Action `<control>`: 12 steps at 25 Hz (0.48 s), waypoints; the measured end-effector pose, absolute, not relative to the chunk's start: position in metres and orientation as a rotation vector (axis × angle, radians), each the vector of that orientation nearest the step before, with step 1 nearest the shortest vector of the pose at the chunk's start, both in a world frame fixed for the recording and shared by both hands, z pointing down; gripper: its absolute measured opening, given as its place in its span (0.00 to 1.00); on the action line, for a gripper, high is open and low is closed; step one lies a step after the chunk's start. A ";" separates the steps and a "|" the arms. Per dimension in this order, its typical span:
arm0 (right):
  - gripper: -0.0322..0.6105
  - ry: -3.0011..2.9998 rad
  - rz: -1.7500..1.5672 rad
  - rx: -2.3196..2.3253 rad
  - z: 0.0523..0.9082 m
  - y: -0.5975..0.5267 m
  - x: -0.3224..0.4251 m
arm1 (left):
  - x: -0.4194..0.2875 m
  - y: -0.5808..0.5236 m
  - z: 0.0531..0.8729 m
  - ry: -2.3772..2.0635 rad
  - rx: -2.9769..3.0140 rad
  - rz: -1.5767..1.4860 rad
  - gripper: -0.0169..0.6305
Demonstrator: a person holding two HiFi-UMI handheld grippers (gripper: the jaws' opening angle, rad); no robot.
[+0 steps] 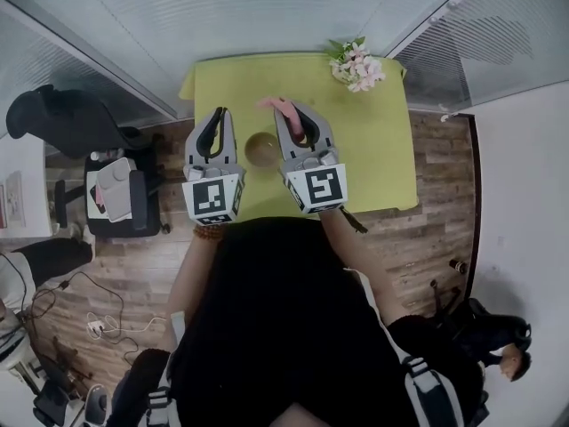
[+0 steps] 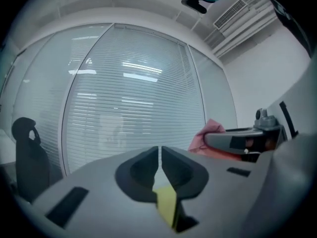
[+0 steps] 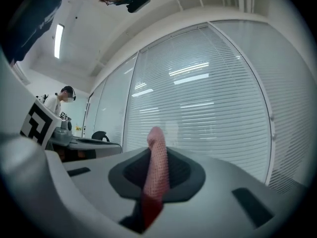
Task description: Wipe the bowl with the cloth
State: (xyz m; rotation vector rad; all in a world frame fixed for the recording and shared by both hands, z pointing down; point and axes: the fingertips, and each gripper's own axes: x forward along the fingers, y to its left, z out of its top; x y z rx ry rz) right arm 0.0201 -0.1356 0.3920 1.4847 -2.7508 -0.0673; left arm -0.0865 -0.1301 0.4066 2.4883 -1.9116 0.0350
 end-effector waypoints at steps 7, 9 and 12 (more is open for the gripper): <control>0.09 -2.708 -0.084 1.464 0.399 -0.130 0.016 | -0.076 -0.128 0.420 -1.871 2.467 0.094 0.06; 0.09 -2.712 -0.104 1.471 0.398 -0.131 0.017 | -0.076 -0.127 0.422 -1.870 2.463 0.104 0.06; 0.09 -2.694 -0.090 1.477 0.400 -0.131 0.020 | -0.075 -0.127 0.424 -1.867 2.461 0.108 0.06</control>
